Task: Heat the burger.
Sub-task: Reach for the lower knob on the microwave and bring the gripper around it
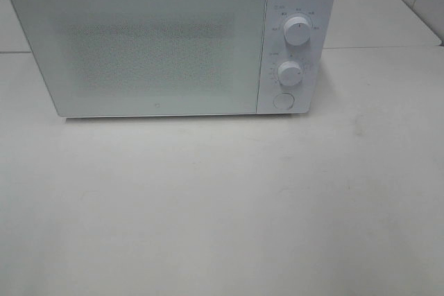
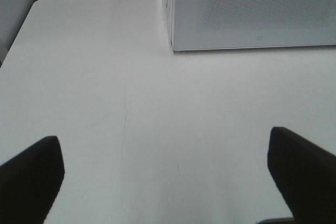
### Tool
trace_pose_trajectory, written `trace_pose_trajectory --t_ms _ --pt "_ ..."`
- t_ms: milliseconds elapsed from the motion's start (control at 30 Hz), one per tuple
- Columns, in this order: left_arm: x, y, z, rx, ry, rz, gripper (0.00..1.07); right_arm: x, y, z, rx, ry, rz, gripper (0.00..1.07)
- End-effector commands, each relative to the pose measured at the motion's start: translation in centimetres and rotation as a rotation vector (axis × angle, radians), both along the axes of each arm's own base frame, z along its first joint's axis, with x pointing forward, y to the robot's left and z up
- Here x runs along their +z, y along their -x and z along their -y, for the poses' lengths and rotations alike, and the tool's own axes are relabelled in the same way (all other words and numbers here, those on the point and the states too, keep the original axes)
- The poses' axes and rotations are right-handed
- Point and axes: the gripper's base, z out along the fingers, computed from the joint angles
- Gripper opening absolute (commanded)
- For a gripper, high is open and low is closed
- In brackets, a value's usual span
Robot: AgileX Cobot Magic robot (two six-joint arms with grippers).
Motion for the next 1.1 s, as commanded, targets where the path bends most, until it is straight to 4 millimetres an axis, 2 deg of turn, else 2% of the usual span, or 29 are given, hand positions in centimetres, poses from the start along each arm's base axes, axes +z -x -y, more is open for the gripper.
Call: trace_pose_trajectory --t_ms 33,100,167,200,267,533,733,767,933,967,1100 --pt "-0.2 0.2 0.0 0.004 0.005 0.011 0.98 0.5 -1.9 -0.1 0.005 0.008 0.03 0.76" --pt "-0.2 0.2 0.0 0.004 0.005 0.011 0.98 0.5 -2.4 -0.1 0.007 0.007 0.026 0.76" --pt "-0.2 0.2 0.0 0.004 0.005 0.011 0.98 0.4 -4.2 -0.2 0.012 0.005 0.04 0.76" --pt "-0.2 0.2 0.0 0.004 0.005 0.011 0.98 0.4 -4.2 -0.2 0.012 0.005 0.04 0.76" --pt "-0.2 0.2 0.0 0.004 0.005 0.011 0.98 0.4 -5.5 -0.3 0.016 0.004 0.055 0.76" --pt "-0.2 0.2 0.0 0.004 0.005 0.011 0.98 -0.1 -8.4 -0.5 0.023 -0.014 0.097 0.76" --pt "-0.2 0.2 0.0 0.004 0.005 0.011 0.98 -2.4 -10.1 -0.6 0.032 -0.019 0.181 0.76" --pt "-0.2 0.2 0.0 0.004 0.005 0.011 0.98 -3.3 -10.5 -0.6 0.036 -0.021 0.218 0.76" --pt "-0.2 0.2 0.0 0.004 0.005 0.011 0.98 -4.8 -11.3 -0.7 0.042 -0.017 0.256 0.76" --pt "-0.2 0.2 0.0 0.004 0.005 0.011 0.98 -5.7 -11.7 -0.7 0.048 0.005 0.249 0.76" --pt "-0.2 0.2 0.0 0.004 0.005 0.011 0.98 -7.2 -12.6 -0.6 0.038 0.008 0.276 0.76"
